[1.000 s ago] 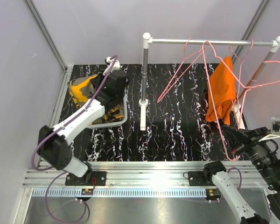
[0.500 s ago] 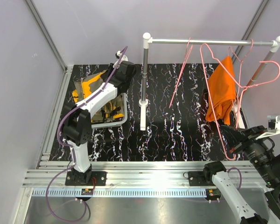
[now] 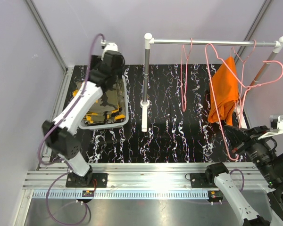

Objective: Remove the trousers from the hanger

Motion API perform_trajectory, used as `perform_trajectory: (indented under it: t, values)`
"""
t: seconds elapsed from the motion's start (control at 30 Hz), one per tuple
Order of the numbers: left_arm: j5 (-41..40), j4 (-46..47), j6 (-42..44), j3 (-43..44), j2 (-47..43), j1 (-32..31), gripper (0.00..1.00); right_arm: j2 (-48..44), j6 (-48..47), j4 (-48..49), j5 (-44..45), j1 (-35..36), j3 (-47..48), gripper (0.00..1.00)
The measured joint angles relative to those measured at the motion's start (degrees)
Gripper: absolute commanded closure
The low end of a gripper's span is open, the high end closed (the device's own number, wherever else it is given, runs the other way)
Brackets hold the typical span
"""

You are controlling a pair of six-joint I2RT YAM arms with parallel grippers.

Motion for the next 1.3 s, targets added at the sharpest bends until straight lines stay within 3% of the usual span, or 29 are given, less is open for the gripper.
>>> perform_trajectory:
  t: [0.17,0.27,0.37,0.6,0.8,0.93,1.1,1.3]
  values:
    - [10.82,0.59,-9.05,-2.19,-12.72,4.68,0.01,0.11,-0.39,0.46,2.01,0.00,-0.07,1.00]
    - [15.08,1.05,-12.98,-2.36,-12.79,8.76,0.01,0.20,-0.42,0.96,2.08,0.00,-0.07,1.00]
    - [19.56,1.64,-16.26,-2.25,-6.27,11.72,0.01,0.26,-0.44,1.20,2.08,0.00,-0.07,1.00]
    - [24.83,0.04,-22.32,-1.40,19.17,13.07,0.01,0.28,-0.76,1.27,2.21,0.00,0.00,1.00]
    - [25.40,2.71,-26.10,-2.95,21.62,14.01,0.01,3.15,-1.70,-1.25,8.66,0.00,3.85,1.00]
    - [25.55,2.75,-26.47,-5.29,18.75,14.05,0.01,4.98,-2.14,-2.80,13.40,0.00,4.83,1.00]
    - [24.94,-4.94,-27.30,-6.36,9.81,14.03,0.01,5.29,-2.08,-3.48,14.53,0.00,4.37,1.00]
    - [23.39,-5.44,-29.35,-18.29,-12.17,14.16,0.01,5.29,-1.79,-3.56,15.15,0.00,2.62,1.00]
